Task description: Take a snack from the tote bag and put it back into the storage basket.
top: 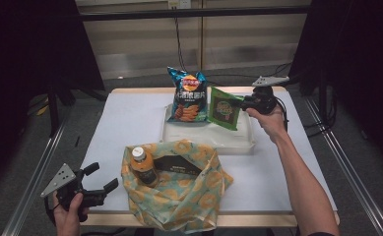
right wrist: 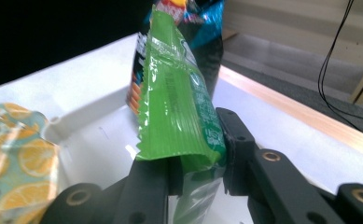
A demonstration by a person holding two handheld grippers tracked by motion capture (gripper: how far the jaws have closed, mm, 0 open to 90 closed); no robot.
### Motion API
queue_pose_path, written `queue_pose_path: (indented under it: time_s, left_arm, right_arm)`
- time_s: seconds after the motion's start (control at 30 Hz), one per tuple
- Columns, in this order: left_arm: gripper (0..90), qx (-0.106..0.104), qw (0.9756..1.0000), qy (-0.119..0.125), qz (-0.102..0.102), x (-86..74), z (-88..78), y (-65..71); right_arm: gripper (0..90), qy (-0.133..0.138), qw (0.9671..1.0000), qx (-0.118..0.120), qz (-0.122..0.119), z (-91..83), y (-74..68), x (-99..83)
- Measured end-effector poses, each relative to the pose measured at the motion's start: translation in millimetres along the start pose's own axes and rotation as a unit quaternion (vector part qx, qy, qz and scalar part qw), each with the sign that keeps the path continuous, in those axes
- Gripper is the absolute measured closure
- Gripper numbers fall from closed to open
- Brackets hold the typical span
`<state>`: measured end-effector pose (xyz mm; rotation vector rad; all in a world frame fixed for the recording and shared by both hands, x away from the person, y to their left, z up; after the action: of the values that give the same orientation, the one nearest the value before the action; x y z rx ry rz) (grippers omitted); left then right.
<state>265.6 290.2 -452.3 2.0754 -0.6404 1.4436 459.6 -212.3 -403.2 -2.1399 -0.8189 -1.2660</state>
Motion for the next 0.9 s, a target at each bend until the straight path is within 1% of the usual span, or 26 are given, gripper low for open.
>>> queue_pose_path:
  time_s: [0.1,0.17,0.23,0.43,0.6,0.73,0.83,0.9]
  left_arm:
    - [2.1,0.001,1.0000,-0.002,0.000,-0.3,0.0,-0.1]
    - [2.1,-0.003,1.0000,-0.003,-0.002,-1.0,0.8,0.1]
    - [2.1,0.000,1.0000,-0.004,0.001,-0.8,0.5,-0.3]
    - [2.1,-0.003,1.0000,-0.001,-0.003,-0.9,1.1,0.0]
    - [2.1,0.001,1.0000,-0.006,0.000,-1.5,2.2,-0.9]
    - [2.1,0.000,1.0000,-0.005,0.000,-1.1,2.2,-0.5]
    - [2.1,-0.001,1.0000,-0.008,0.001,-1.6,2.8,-0.9]
    - [2.1,0.000,1.0000,-0.006,0.000,-1.4,2.9,-0.9]
  right_arm:
    - [73.6,0.001,1.0000,-0.003,0.007,4.0,3.0,-3.6]
    - [73.6,-0.003,1.0000,-0.005,0.007,7.0,4.3,-5.4]
    - [73.6,-0.008,0.9999,-0.009,0.004,10.4,6.7,-7.0]
    - [73.5,-0.020,0.9995,-0.020,0.016,17.3,17.6,-15.2]
    - [73.4,-0.020,0.9993,-0.022,0.020,20.8,23.0,-19.2]
    - [73.2,-0.024,0.9990,-0.034,0.018,22.2,29.9,-20.2]
    - [73.0,-0.030,0.9982,-0.049,0.015,23.6,34.2,-22.7]
    - [73.0,-0.029,0.9982,-0.050,0.019,25.1,37.7,-25.1]
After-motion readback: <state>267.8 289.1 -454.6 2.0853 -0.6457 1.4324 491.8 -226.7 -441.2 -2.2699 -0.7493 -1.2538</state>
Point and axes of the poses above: each handheld gripper's, and its own axes: z roughly forward along the jaws, x roughly out of its top, y roughly to its right, the point moved 4 cm from there along z, roughly forward along the jaws, and after that the axes turned 2 degrees about x, right-handed, at the moved point
